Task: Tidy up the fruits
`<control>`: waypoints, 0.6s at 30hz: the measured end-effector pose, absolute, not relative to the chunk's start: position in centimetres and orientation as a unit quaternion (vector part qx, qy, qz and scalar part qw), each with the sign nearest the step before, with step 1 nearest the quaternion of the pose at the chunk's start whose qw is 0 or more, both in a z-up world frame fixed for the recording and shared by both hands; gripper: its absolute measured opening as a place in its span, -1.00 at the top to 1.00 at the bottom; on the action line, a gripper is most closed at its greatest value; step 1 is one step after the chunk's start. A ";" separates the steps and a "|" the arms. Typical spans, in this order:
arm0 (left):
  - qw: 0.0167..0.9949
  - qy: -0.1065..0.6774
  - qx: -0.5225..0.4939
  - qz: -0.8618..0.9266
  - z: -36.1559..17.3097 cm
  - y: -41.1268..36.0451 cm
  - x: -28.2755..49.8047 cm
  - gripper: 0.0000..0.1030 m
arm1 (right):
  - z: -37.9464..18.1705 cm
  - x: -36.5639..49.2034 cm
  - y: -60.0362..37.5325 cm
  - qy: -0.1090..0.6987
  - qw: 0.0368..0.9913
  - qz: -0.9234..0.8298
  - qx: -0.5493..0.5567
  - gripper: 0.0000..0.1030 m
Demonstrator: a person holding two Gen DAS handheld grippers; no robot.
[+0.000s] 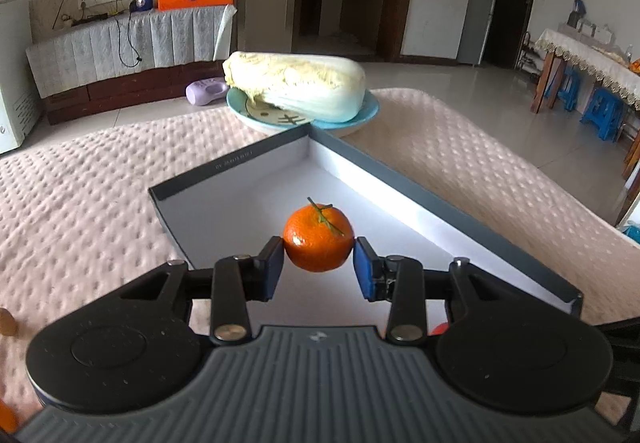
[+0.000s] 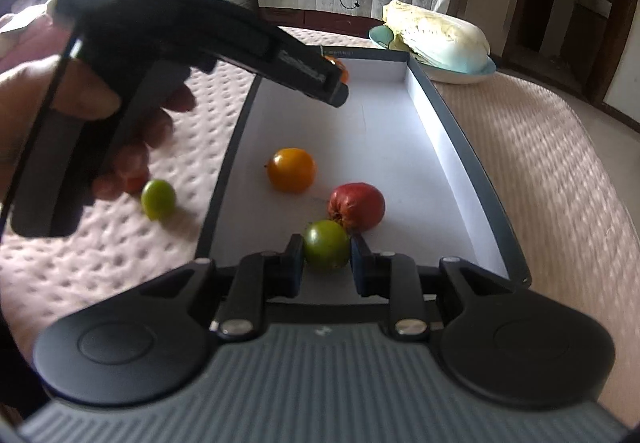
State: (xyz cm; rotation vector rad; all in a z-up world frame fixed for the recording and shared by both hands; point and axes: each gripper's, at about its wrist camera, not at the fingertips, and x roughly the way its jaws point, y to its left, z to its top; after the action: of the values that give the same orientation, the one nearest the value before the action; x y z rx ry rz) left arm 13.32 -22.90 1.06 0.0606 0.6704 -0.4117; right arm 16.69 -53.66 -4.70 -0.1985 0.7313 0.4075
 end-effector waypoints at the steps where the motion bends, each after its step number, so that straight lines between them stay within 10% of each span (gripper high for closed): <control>1: 0.923 0.328 0.031 -0.198 0.9 -23.1 13.5 0.15 | -4.8 16.8 -53.8 0.356 0.909 0.196 -0.094 0.46; 18: 0.950 0.299 0.005 -0.090 2.1 -17.0 12.9 0.13 | -4.9 16.9 -54.1 0.358 0.915 0.158 -0.093 0.45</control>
State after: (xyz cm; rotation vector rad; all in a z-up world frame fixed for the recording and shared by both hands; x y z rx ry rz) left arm 12.90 -16.97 2.10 0.0110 0.6079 -0.1831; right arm 16.88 -54.13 -4.92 -0.1907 0.7373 0.3257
